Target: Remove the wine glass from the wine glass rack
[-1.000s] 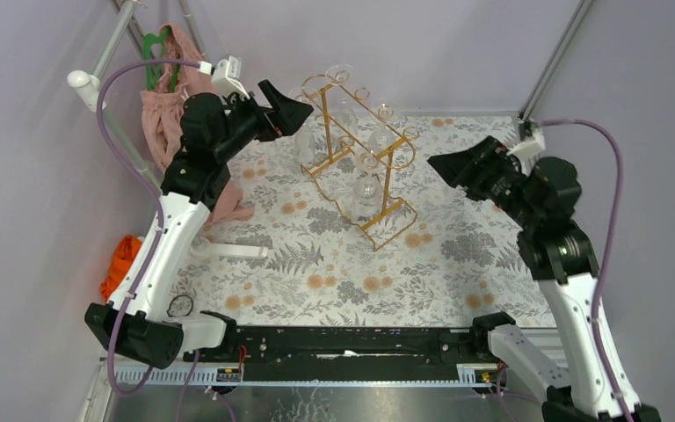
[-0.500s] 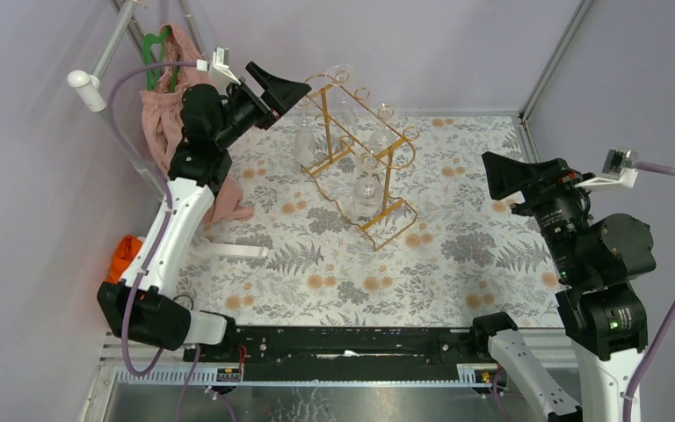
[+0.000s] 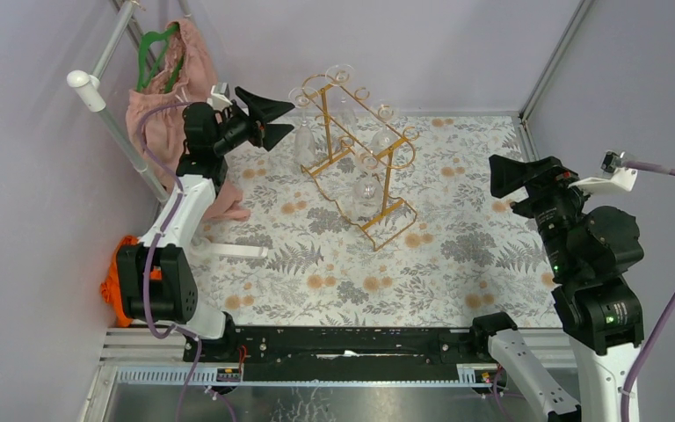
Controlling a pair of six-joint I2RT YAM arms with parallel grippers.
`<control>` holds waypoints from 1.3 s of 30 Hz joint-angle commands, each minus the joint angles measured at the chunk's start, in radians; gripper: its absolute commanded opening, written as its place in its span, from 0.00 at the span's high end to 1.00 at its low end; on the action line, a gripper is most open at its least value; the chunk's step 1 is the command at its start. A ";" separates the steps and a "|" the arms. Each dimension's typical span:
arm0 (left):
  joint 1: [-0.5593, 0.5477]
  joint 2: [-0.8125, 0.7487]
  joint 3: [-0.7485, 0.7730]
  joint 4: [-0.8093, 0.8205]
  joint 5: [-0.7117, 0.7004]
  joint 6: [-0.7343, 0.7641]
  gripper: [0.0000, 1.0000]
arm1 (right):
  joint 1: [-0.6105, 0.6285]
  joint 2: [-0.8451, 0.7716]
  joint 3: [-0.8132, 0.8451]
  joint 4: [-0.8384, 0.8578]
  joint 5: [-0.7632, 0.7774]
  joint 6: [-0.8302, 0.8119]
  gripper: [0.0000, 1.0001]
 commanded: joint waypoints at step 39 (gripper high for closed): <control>0.000 0.136 0.238 -0.080 0.012 0.047 0.63 | -0.003 0.033 -0.086 0.049 0.085 -0.040 0.46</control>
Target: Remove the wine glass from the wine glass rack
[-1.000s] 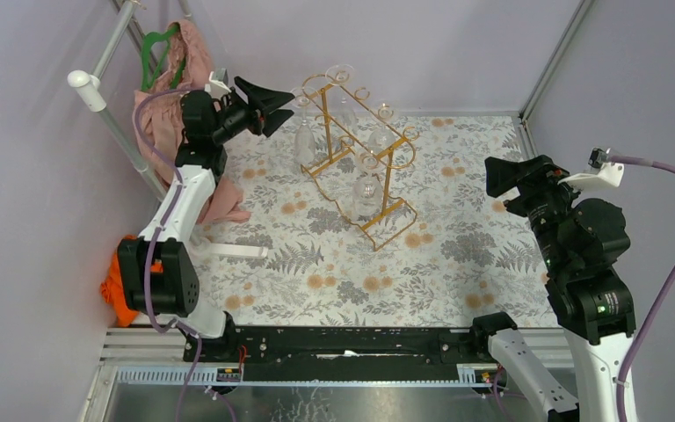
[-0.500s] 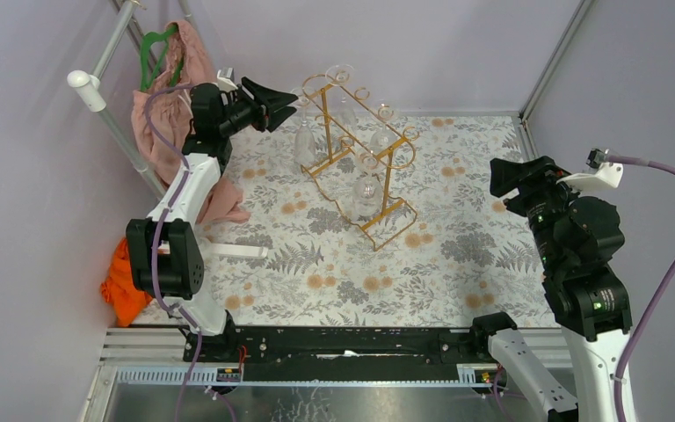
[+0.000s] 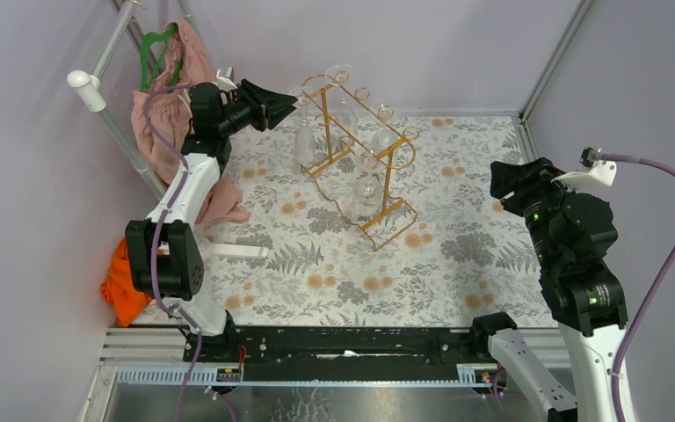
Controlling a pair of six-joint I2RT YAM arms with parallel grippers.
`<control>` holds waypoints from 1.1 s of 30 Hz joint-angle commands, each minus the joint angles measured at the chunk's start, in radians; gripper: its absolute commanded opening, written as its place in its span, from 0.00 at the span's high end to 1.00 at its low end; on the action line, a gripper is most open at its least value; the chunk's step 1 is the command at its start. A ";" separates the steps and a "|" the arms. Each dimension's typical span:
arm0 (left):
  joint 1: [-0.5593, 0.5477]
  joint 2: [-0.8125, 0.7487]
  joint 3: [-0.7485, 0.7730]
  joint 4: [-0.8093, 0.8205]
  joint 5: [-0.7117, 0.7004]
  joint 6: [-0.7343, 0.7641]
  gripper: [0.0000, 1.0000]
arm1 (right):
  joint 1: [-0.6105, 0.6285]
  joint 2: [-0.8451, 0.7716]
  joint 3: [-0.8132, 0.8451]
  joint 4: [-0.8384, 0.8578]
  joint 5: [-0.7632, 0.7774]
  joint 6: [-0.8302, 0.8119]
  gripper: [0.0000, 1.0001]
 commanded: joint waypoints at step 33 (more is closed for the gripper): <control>-0.006 -0.033 -0.005 0.089 0.048 -0.079 0.77 | -0.004 0.007 -0.018 0.035 0.042 -0.012 0.52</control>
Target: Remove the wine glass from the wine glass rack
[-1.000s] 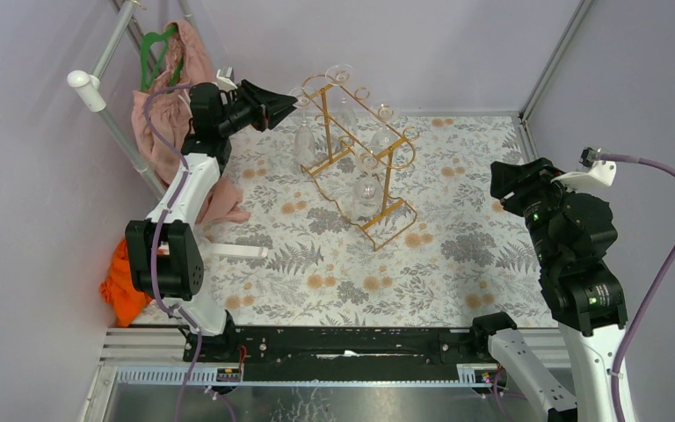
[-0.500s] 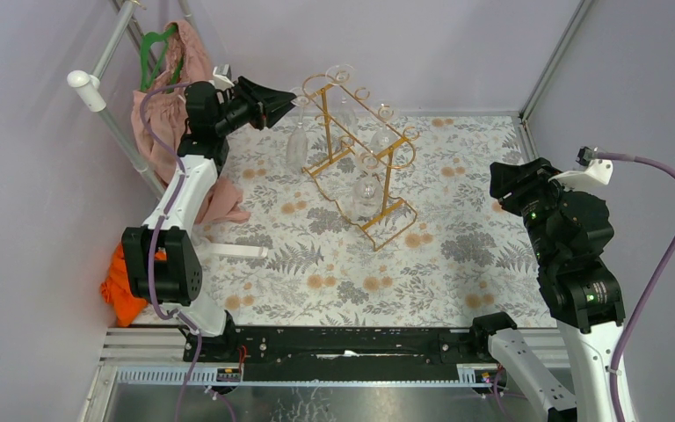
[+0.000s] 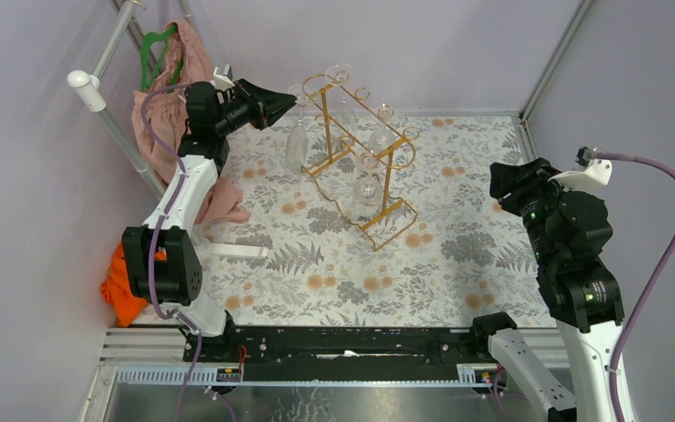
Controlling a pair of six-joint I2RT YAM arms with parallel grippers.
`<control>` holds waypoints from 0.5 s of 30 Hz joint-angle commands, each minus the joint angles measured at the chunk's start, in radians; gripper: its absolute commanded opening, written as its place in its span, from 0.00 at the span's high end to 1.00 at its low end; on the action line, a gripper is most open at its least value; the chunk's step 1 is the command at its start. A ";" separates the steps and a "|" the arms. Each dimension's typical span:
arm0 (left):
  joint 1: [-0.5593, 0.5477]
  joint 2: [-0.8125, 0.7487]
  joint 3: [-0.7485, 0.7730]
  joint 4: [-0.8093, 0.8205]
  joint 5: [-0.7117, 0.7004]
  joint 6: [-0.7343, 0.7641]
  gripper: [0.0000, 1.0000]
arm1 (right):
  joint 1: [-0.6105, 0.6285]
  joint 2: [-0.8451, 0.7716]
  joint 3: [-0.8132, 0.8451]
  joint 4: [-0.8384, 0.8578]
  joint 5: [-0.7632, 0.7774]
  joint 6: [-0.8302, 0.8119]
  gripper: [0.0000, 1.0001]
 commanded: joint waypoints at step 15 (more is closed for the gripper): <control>-0.009 0.013 0.014 0.037 0.069 -0.016 0.87 | -0.003 -0.006 -0.009 0.021 0.051 -0.002 0.51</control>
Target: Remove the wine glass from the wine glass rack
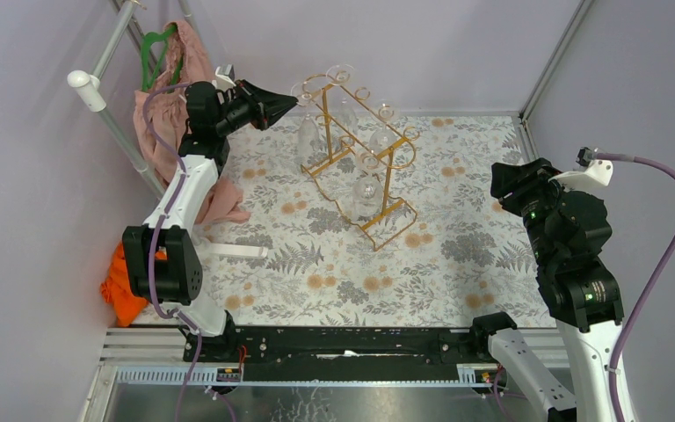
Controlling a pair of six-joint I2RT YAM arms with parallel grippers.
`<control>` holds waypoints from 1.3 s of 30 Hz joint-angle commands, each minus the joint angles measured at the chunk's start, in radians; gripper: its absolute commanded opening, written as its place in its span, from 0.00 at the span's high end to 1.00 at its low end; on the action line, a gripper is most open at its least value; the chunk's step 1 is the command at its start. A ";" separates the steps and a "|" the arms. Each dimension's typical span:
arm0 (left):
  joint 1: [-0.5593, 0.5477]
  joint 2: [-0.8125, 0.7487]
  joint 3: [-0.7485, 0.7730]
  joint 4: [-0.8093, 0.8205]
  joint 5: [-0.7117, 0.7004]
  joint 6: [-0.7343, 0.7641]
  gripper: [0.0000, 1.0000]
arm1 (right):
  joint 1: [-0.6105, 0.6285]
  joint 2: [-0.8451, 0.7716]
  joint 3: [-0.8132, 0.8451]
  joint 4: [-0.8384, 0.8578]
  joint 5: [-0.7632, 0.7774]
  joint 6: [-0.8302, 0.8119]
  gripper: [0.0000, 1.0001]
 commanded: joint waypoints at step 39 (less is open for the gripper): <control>-0.003 -0.021 0.127 -0.189 0.045 0.028 1.00 | -0.003 -0.019 -0.037 0.029 -0.015 0.037 0.53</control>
